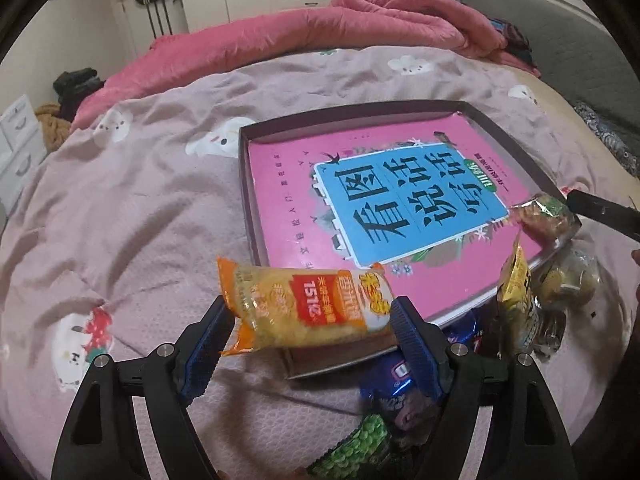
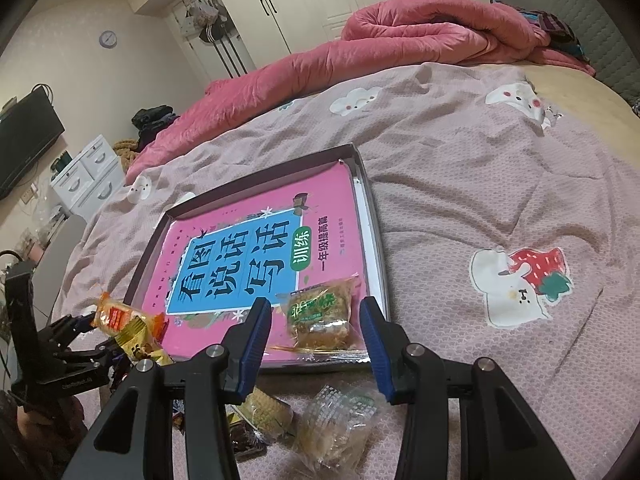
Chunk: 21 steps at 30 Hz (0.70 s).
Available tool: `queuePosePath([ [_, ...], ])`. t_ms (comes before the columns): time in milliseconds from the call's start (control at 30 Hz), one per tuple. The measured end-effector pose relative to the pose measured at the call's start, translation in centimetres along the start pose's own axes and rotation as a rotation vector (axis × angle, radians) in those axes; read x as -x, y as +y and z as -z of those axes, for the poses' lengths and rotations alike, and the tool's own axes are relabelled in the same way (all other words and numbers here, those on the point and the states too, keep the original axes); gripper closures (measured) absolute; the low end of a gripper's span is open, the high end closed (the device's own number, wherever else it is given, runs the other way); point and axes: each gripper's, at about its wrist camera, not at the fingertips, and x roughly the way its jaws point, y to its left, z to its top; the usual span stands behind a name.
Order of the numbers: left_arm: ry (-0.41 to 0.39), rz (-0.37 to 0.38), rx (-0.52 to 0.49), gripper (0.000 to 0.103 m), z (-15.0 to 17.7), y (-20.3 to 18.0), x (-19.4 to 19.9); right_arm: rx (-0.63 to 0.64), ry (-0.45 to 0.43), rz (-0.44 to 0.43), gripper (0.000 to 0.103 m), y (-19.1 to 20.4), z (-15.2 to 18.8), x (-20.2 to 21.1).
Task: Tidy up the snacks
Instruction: 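Lower the chip bag onto the tray and open the left tool, then move both open tools back toward the remaining snack pile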
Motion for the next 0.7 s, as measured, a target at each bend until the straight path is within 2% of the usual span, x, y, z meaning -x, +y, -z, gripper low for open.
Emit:
queuePosePath([
  [167, 0.036, 0.076, 0.094, 0.022, 0.4, 1.7, 0.5, 0.0, -0.01, -0.002, 0.057, 0.0, 0.0, 0.4],
  [433, -0.044, 0.205, 0.205, 0.022, 0.1, 3.1, 3.6, 0.016, -0.035, -0.012, 0.056, 0.6, 0.0, 1.6],
  [700, -0.089, 0.246, 0.237, 0.022, 0.2, 3.1, 6.6, 0.055, -0.081, -0.053, 0.051, 1.7, 0.2, 3.5],
])
